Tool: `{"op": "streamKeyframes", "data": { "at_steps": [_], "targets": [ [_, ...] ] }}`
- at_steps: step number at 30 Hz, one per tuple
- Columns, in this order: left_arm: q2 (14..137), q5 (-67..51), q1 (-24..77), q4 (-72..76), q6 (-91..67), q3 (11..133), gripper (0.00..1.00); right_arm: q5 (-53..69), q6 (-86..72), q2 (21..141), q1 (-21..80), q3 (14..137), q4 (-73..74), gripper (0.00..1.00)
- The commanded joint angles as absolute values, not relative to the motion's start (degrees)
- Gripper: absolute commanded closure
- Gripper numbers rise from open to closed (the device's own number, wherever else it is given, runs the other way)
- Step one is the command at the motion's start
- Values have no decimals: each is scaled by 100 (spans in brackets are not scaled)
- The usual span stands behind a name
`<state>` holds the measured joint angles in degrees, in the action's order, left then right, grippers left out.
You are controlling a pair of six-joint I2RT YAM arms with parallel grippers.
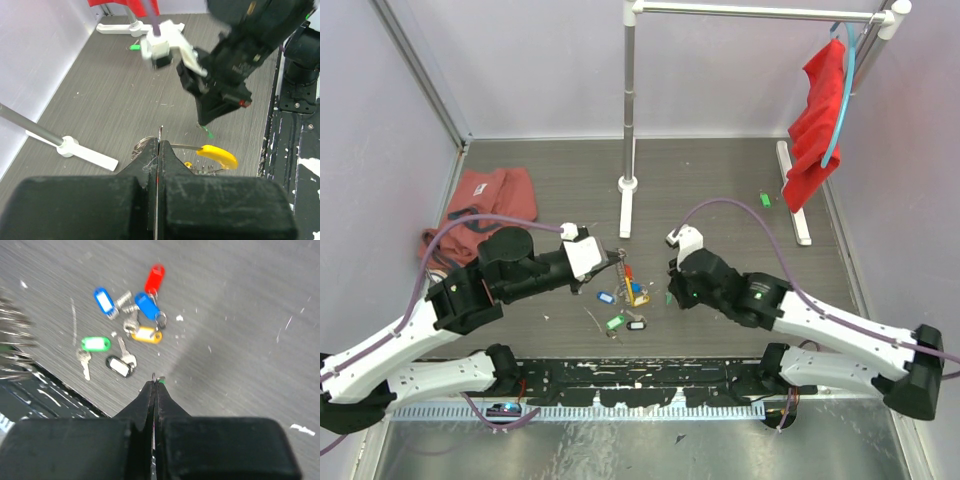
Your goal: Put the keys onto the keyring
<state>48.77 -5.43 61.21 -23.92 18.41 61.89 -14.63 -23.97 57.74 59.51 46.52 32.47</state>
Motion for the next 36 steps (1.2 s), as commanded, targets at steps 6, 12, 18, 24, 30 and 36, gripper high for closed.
{"op": "streamKeyframes", "data": {
  "at_steps": [6,12,18,24,30,36],
  "targets": [
    [4687,-556,6091,-2130,1798,6147,100,-1769,-1208,4983,5933,5218,2817,99],
    [4722,-627,6092,-2087,1741,6177,100,-1451,-1185,5146,5937,6084,3697,99],
    [4874,-917,6096,-2074,1680,6402,100,-82,-331,4965,5932,6237,3366,99],
    [5161,-1129,6112,-2140,1774,6853,100,727,84,4887,5933,6525,3047,99],
    [5446,-1014,6316,-2325,2182,7167,100,889,53,4546,5932,6377,2684,99],
    [5518,-641,6451,-2064,2227,7122,100,432,-167,4145,5933,6027,2284,99]
  ]
}}
